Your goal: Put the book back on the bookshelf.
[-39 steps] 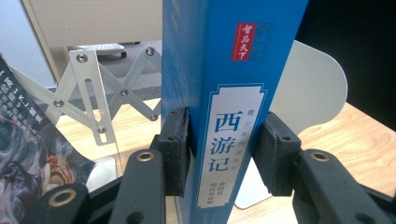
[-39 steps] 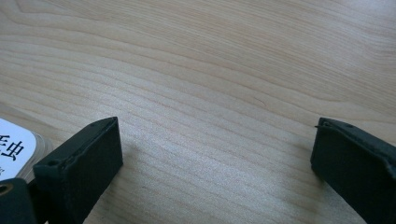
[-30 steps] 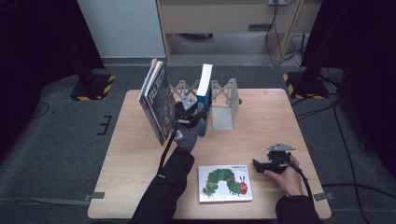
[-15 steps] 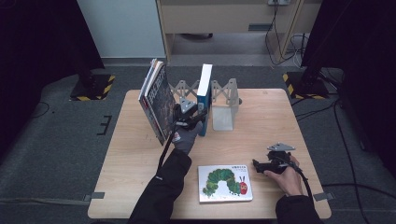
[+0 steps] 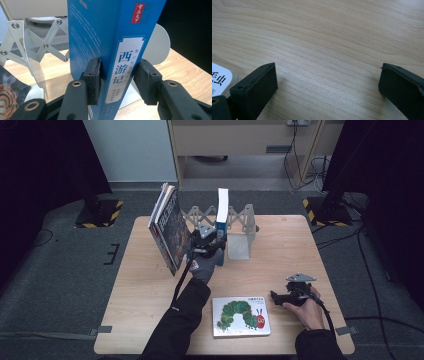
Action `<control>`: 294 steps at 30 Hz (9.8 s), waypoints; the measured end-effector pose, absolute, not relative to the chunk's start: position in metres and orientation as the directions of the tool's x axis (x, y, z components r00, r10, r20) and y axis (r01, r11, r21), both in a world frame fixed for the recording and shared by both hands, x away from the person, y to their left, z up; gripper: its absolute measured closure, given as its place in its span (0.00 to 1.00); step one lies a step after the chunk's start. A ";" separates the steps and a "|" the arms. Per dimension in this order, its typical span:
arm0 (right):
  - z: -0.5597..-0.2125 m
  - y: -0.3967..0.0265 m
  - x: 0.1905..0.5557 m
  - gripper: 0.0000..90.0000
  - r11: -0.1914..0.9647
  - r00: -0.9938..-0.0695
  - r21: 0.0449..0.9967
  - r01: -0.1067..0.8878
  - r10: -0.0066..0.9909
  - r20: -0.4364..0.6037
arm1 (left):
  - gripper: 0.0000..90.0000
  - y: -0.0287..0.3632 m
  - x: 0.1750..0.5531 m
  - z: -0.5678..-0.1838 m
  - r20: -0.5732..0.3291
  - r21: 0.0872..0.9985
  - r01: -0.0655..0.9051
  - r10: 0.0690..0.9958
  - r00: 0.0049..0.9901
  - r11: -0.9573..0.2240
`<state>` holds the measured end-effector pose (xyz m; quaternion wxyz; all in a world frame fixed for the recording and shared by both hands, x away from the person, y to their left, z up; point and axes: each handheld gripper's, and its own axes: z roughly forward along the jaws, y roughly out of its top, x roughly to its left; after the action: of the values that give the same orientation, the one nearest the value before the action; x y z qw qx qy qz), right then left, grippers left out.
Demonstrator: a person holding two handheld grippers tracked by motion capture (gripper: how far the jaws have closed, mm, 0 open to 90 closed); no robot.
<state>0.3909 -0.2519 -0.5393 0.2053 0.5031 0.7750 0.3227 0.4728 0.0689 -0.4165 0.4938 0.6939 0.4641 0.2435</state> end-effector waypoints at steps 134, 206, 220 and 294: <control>-0.513 -0.209 0.339 0.44 0.063 -0.480 0.702 0.709 0.773 0.415 | 0.42 0.107 0.333 -0.522 -0.257 0.689 0.630 0.692 0.675 -0.358; -0.481 -0.201 0.349 0.93 0.018 -0.608 0.736 0.676 0.578 0.544 | 0.33 0.117 0.339 -0.514 -0.340 0.705 0.655 0.680 0.649 -0.273; -0.472 -0.205 0.345 0.94 0.013 -0.674 0.793 0.609 0.536 0.509 | 0.25 0.117 0.343 -0.521 -0.392 0.701 0.668 0.648 0.653 -0.249; -0.494 -0.211 0.356 0.37 0.134 -0.604 0.834 0.535 0.750 0.267 | 0.79 0.094 0.332 -0.495 -0.450 0.744 0.618 0.496 0.743 -0.252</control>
<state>0.3563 -0.2110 -0.4938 0.1083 0.4314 0.7452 0.4969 0.3322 0.0942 -0.4950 0.4993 0.7889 0.3530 -0.0615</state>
